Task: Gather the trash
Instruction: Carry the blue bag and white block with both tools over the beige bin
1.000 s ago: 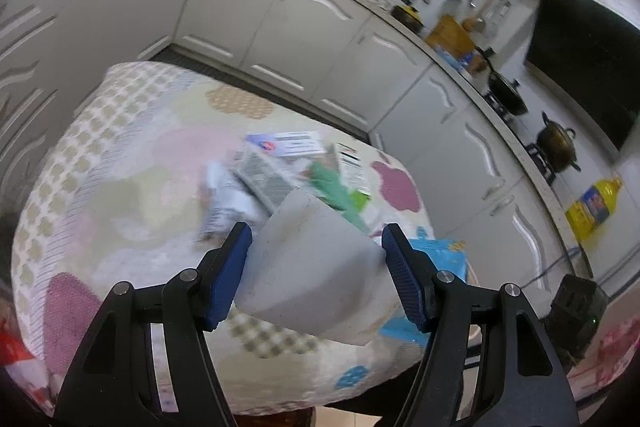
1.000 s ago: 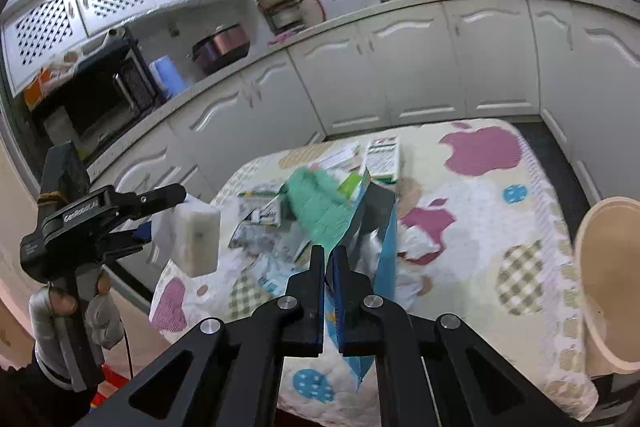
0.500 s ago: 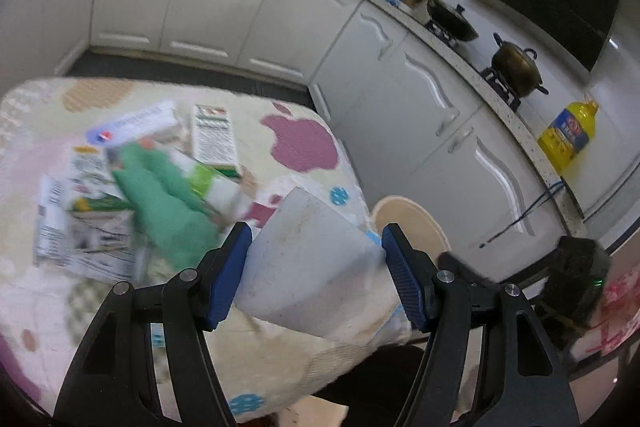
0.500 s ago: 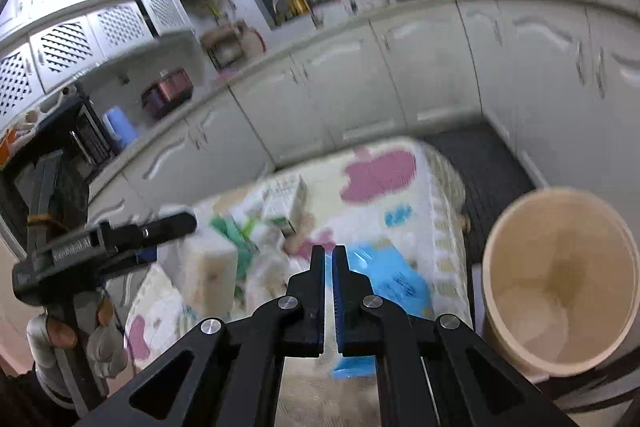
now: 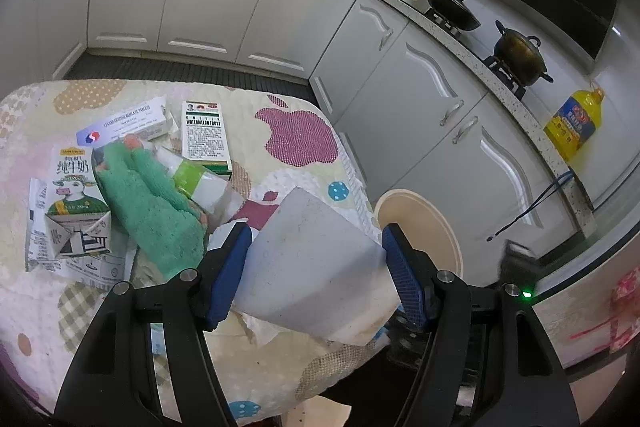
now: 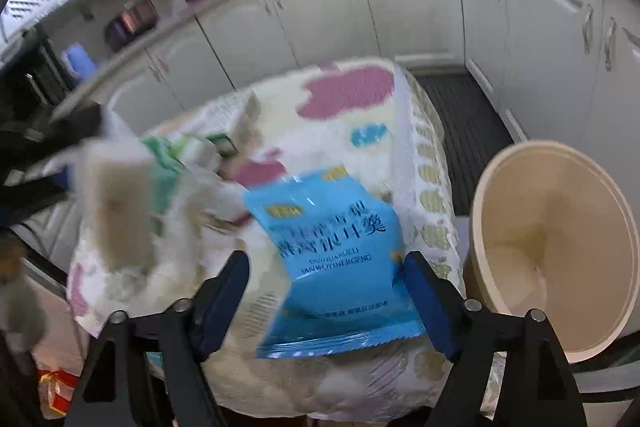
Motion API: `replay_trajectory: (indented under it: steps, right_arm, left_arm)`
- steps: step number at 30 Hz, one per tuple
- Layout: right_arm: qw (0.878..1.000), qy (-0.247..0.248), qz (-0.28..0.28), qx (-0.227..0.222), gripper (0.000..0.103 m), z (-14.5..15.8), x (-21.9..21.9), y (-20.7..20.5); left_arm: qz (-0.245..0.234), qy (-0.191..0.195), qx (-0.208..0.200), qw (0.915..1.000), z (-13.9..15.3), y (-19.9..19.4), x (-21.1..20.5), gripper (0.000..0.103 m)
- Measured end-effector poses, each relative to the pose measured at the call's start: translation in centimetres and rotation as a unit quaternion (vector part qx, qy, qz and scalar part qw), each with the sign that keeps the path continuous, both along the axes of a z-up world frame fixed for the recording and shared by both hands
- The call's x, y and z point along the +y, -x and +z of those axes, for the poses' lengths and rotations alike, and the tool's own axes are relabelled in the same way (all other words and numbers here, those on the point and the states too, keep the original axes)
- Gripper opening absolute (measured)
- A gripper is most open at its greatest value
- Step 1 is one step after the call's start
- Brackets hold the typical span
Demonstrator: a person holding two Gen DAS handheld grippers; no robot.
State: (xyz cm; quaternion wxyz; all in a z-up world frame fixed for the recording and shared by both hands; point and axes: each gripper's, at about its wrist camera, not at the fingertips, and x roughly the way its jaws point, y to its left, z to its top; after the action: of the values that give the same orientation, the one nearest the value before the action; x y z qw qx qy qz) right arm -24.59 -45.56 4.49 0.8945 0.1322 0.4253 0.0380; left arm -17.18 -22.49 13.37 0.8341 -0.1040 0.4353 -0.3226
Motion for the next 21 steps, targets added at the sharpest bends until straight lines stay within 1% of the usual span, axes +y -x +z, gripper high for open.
replay_trajectory:
  steps: [2,3,4,7,14,16,19,21]
  right_arm:
    - [1.0,-0.023,-0.008,0.0,0.053,-0.7,-0.8,0.0]
    - [0.999,-0.033,-0.009,-0.007,0.049,-0.6,-1.2,0.3]
    - [0.999,-0.036,-0.01,-0.011,0.045,-0.5,-1.3,0.6]
    - [0.998,-0.041,-0.023,-0.037,0.038,1.1,-2.2,1.9]
    - [0.995,-0.031,-0.073,-0.06,0.033,3.3,-5.7,4.4]
    - [0.994,-0.027,-0.088,-0.064,0.03,3.4,-6.8,5.1]
    - [0.991,-0.029,-0.112,-0.063,0.03,3.3,-8.9,6.0]
    - [0.988,-0.02,-0.14,-0.059,0.03,3.1,-10.5,6.6]
  left_arm:
    - [0.0,0.001,0.002,1.0,0.0,-0.1,0.0,0.066]
    - [0.0,0.0,0.002,1.0,0.0,-0.2,-0.1,0.066]
    - [-0.001,0.0,0.002,1.0,0.0,-0.2,-0.2,0.066]
    - [-0.007,0.001,0.005,1.0,0.0,-0.3,-0.8,0.066]
    - [-0.036,0.003,-0.001,0.9993,0.6,0.0,-4.6,0.066]
    - [-0.045,0.002,0.001,0.999,0.5,0.0,-6.2,0.066]
    - [-0.061,0.0,0.011,0.9981,0.1,-0.1,-8.8,0.066]
    - [-0.072,-0.006,0.012,0.9973,-0.4,-0.2,-10.8,0.066]
